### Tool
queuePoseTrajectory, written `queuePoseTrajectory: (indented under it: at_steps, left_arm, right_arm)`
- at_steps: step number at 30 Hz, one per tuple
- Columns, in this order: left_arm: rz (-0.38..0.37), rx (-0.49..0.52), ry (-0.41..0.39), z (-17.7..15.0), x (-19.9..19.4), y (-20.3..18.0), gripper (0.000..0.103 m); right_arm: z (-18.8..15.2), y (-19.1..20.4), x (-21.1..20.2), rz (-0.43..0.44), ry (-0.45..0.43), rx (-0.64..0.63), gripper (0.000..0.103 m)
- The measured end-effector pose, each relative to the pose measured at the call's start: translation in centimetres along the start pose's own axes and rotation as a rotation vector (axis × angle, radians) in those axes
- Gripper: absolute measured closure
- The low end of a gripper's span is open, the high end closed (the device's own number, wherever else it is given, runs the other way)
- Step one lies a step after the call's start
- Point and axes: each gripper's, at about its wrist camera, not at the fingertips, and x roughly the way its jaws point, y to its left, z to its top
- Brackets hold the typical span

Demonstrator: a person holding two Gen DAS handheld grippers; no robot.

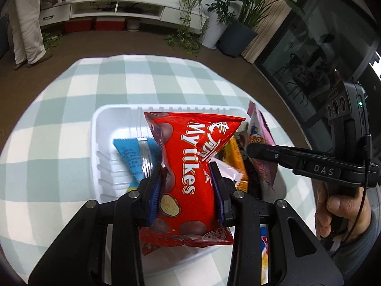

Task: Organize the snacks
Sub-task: 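Carry both snacks over the white tray and lower them in, then open both grippers to release the red Mylikes bag and pink bar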

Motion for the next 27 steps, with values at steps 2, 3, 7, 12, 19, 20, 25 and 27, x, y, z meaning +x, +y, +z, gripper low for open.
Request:
queuePoseTrajectory:
  at_steps: [2, 3, 7, 12, 19, 20, 25, 27]
  left_arm:
    - [0.012, 0.002, 0.000, 0.0, 0.9, 0.1, 0.069]
    - [0.018, 0.001, 0.000, 0.0, 1.2, 0.1, 0.069]
    - [0.052, 0.010, 0.005, 0.1, 2.4, -0.1, 0.067]
    - [0.079, 0.007, -0.001, 0.3, 3.3, -0.1, 0.067]
    - [0.092, -0.011, 0.008, 0.6, 4.4, 0.6, 0.066]
    - [0.092, -0.013, 0.010, 0.7, 4.6, 0.7, 0.066]
    - [0.094, -0.022, -0.003, 1.0, 5.6, 1.1, 0.066]
    - [0.084, -0.036, -0.017, 1.1, 5.8, 1.5, 0.066]
  right_arm:
    - [-0.1, -0.3, 0.6, -0.010, 0.005, 0.008, 0.085]
    - [-0.1, -0.5, 0.9, -0.015, 0.006, 0.011, 0.085]
    - [-0.1, -0.3, 1.3, -0.035, 0.007, 0.003, 0.084]
    - [-0.4, 0.3, 1.8, -0.063, 0.008, -0.026, 0.084]
    - [-0.5, 0.1, 2.6, -0.050, 0.008, -0.020, 0.084]
    - [-0.5, 0.0, 2.9, -0.048, 0.011, -0.018, 0.084]
    - [-0.7, 0.4, 3.3, -0.054, -0.003, -0.040, 0.084]
    - [-0.8, 0.3, 3.3, -0.047, -0.009, -0.038, 0.084]
